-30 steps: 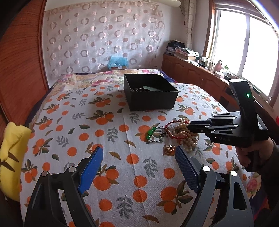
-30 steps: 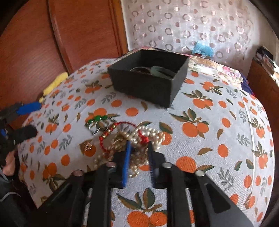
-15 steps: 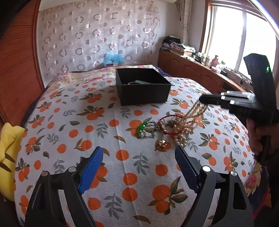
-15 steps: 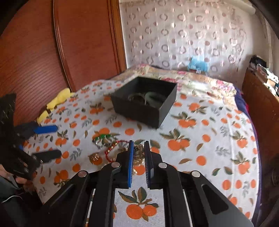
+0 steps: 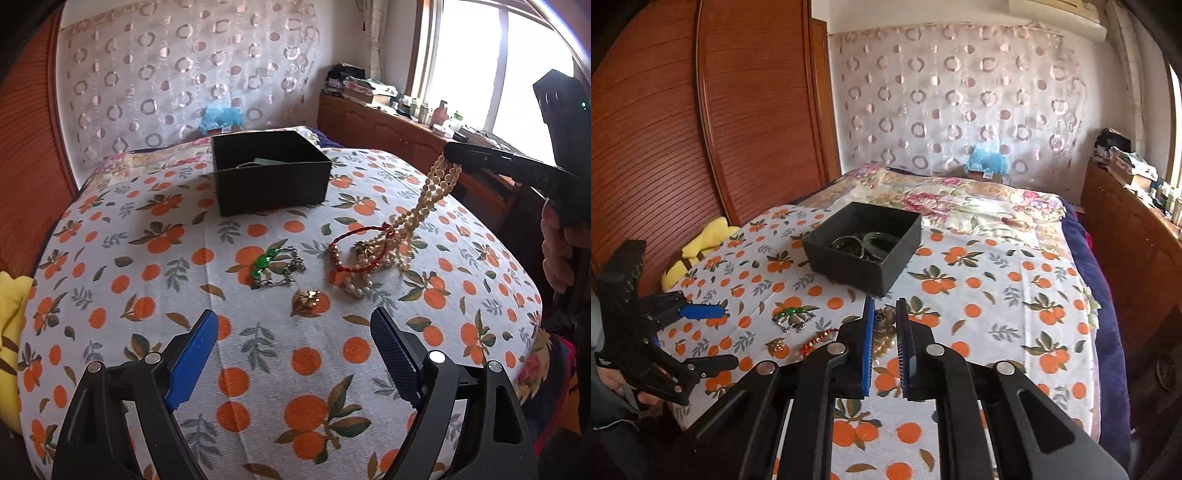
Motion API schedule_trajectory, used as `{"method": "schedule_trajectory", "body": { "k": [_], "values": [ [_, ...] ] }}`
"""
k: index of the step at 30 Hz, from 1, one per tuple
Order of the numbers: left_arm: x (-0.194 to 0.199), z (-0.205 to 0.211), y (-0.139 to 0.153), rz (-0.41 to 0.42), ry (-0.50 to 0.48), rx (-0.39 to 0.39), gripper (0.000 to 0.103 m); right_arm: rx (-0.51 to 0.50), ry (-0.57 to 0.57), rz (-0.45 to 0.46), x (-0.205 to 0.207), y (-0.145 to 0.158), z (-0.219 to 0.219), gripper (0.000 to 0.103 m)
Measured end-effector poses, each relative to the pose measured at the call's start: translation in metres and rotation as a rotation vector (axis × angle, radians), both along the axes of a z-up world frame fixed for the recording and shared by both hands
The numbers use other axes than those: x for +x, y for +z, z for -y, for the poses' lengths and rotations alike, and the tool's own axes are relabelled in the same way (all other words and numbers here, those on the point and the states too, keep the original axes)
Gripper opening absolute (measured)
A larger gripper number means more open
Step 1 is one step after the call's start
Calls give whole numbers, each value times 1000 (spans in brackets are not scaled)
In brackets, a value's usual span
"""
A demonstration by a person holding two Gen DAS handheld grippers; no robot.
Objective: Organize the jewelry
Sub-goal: 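Lift the pearl necklaces with the right tool while the left tool approaches them, then grasp a pearl strand with the left tool while the right holds the necklaces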
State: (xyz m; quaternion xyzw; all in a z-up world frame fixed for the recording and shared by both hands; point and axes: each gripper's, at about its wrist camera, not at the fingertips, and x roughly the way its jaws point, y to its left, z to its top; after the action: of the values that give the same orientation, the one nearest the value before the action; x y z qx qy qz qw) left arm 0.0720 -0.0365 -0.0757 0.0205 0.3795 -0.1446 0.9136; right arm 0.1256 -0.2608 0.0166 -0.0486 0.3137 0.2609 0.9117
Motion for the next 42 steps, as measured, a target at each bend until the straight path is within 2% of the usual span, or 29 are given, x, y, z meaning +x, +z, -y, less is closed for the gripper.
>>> {"method": "schedule_trajectory", "body": {
  "k": [5,7,9,10,12,17,21,27,30,38,40,41,42],
  "values": [
    [6,17,1,-12,-47,5,81,-73,-65,-61,7,-24,14,13],
    [10,26,0,-17,-71,8,77,-91,-93,-90,9,-38,21,13],
    [16,34,-2,-36,-97,9,59,-100,-118,-124,12,-51,29,13],
    [20,38,-3,-48,-110,2,56,-99,-128,-141,13,-57,33,13],
    [28,44,-4,-68,-124,-6,41,-102,-134,-154,13,-64,35,13],
    [49,56,-10,-104,-127,26,25,-107,-136,-161,12,-73,36,13],
    [58,66,-17,-128,-142,84,25,-101,-137,-159,11,-74,38,13],
    [67,65,-21,-129,-132,125,25,-90,-140,-153,7,-72,41,13],
    [71,59,-22,-138,-130,103,25,-89,-136,-147,3,-71,40,13],
    [76,67,-24,-125,-136,144,25,-79,-82,-156,-11,-72,22,13],
    [77,68,-24,-122,-145,140,19,-76,-55,-164,-15,-73,11,13],
    [77,69,-23,-124,-156,133,8,-76,-45,-167,-16,-74,8,14],
    [76,69,-23,-124,-158,132,7,-79,-35,-170,-17,-75,3,15]
  ]
}}
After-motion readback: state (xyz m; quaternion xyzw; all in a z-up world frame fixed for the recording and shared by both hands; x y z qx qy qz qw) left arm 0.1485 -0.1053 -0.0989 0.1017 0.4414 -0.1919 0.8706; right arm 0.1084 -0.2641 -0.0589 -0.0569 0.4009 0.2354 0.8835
